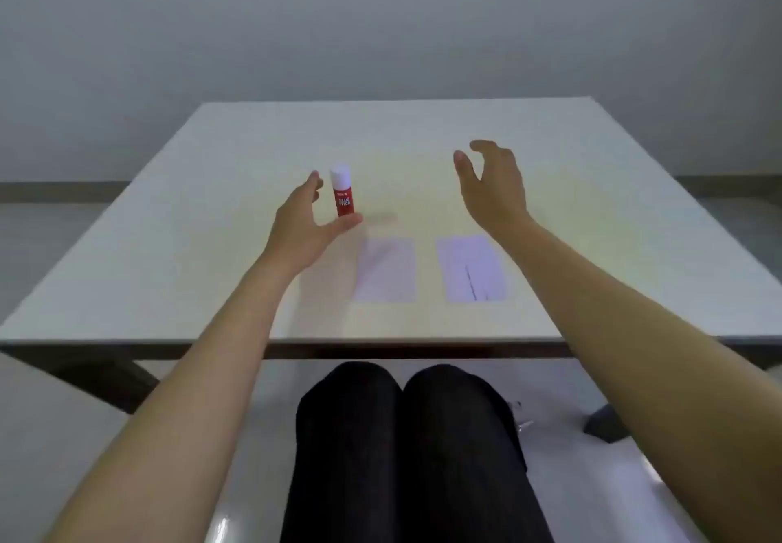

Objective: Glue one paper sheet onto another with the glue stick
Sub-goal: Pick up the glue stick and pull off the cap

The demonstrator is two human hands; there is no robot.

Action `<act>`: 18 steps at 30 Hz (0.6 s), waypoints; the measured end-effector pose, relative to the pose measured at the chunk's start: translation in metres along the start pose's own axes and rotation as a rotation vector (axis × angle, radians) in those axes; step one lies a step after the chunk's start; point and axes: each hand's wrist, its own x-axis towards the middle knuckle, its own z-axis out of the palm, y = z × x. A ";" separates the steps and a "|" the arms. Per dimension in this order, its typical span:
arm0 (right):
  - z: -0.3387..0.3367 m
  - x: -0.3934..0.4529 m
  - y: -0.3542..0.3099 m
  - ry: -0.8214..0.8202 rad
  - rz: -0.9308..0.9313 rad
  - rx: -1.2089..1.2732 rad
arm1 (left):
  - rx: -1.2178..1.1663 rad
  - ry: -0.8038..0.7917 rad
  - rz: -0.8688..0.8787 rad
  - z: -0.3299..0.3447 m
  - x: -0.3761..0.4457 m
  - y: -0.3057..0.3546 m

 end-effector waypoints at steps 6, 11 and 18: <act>-0.002 -0.030 0.001 -0.001 0.059 0.066 | -0.040 0.036 -0.073 0.021 -0.007 0.010; 0.010 -0.036 0.010 0.005 0.070 0.079 | -0.102 0.140 -0.072 0.035 0.000 0.005; 0.031 -0.048 0.003 0.000 0.017 0.194 | -0.172 0.177 0.057 0.041 -0.012 0.019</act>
